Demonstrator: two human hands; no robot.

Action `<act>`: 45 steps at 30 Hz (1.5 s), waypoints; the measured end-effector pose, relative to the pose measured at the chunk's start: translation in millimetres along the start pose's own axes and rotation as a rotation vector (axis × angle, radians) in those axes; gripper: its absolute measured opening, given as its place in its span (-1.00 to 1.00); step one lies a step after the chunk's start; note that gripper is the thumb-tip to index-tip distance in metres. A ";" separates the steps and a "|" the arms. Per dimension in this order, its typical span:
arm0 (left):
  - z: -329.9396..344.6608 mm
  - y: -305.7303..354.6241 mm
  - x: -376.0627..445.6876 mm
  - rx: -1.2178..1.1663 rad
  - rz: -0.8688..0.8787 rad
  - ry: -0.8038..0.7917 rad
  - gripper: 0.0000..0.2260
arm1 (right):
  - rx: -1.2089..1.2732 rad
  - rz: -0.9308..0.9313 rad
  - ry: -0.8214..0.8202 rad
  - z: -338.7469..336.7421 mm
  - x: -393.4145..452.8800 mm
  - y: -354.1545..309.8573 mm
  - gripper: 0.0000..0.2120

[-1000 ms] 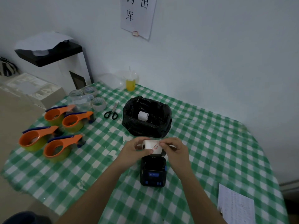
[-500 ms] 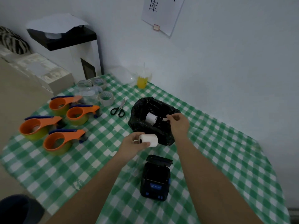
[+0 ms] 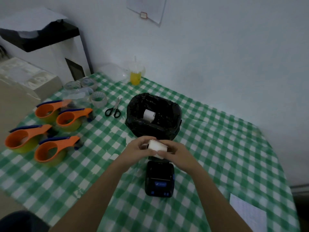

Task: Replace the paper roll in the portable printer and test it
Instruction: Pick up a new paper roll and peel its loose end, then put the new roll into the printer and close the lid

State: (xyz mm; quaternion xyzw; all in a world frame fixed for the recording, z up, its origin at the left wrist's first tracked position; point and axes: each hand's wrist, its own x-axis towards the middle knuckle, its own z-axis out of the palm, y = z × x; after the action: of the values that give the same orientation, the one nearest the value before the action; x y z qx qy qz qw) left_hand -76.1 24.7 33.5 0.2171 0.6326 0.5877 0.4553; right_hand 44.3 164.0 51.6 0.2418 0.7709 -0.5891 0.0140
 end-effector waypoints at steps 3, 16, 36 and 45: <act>8.5 -0.4 -6.3 0.012 0.005 0.061 -0.50 | 0.200 0.017 0.123 14.2 -15.3 7.7 -0.76; 37.7 -2.5 -21.9 0.492 0.311 0.108 -0.53 | 0.594 0.320 0.256 30.2 -37.2 -10.2 -0.59; 22.1 21.5 -19.9 -0.113 -0.034 -0.173 -0.72 | -0.597 -0.499 0.453 -25.3 -50.0 9.8 -0.90; 18.7 17.0 -16.0 -0.152 -0.135 -0.278 -0.78 | -0.156 -0.303 0.288 -24.6 -50.2 0.3 -0.95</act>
State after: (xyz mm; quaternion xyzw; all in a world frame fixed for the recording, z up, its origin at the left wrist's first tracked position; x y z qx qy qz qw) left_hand -57.1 25.6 56.6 0.2181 0.5304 0.5663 0.5919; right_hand 95.2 168.7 74.2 0.2031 0.8358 -0.4823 -0.1662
